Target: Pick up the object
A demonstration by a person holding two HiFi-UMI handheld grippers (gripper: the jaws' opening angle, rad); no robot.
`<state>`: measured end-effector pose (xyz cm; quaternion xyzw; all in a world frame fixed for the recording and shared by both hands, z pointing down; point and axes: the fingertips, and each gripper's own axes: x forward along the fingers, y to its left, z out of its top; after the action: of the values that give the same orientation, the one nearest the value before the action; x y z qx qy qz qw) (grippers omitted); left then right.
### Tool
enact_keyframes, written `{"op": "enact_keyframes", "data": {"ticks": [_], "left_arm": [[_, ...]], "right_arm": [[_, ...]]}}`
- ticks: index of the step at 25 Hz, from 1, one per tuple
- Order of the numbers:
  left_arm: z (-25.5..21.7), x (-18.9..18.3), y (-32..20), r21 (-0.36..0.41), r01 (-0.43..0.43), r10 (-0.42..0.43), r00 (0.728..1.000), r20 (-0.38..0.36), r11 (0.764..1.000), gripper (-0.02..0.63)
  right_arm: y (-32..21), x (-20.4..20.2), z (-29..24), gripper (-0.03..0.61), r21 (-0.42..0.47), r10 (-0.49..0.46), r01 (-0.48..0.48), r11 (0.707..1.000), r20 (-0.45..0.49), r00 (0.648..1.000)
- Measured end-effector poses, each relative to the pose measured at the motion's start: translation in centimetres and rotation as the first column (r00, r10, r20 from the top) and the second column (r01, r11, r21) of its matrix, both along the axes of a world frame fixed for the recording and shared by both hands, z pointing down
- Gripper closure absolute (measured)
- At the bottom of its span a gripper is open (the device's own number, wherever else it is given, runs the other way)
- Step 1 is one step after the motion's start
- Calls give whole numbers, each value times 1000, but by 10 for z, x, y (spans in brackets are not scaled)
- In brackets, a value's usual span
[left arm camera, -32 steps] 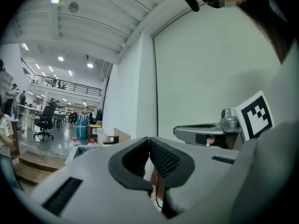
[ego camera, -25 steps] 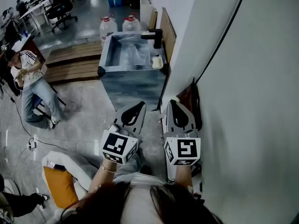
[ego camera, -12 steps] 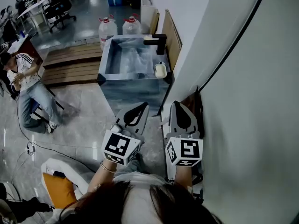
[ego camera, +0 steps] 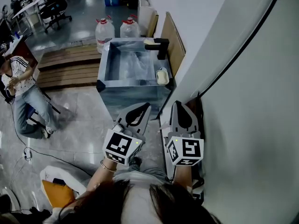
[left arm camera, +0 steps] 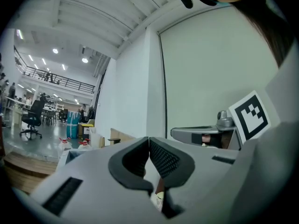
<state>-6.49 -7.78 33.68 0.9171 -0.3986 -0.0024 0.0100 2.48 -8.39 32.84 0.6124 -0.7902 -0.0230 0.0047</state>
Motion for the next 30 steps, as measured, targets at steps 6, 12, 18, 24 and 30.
{"op": "enact_keyframes", "data": {"ticks": [6, 12, 18, 24, 30], "left_arm": [[3, 3, -17, -20, -31, 31, 999, -8, 999, 604], [9, 10, -38, -35, -48, 48, 999, -7, 998, 604], [16, 20, -68, -43, -47, 47, 999, 0, 998, 604], [20, 34, -100, -55, -52, 53, 999, 11, 997, 604], [21, 46, -131, -53, -55, 56, 998, 24, 997, 604]], "right_arm": [[-17, 0, 3, 554, -7, 14, -14, 1000, -9, 1000], [-40, 5, 9, 554, -21, 24, -24, 999, -5, 1000], [-72, 15, 21, 554, -43, 31, -32, 999, -18, 999], [-105, 26, 31, 554, -76, 24, -25, 997, -24, 999], [-135, 39, 38, 554, -102, 18, -21, 995, -31, 999]]}}
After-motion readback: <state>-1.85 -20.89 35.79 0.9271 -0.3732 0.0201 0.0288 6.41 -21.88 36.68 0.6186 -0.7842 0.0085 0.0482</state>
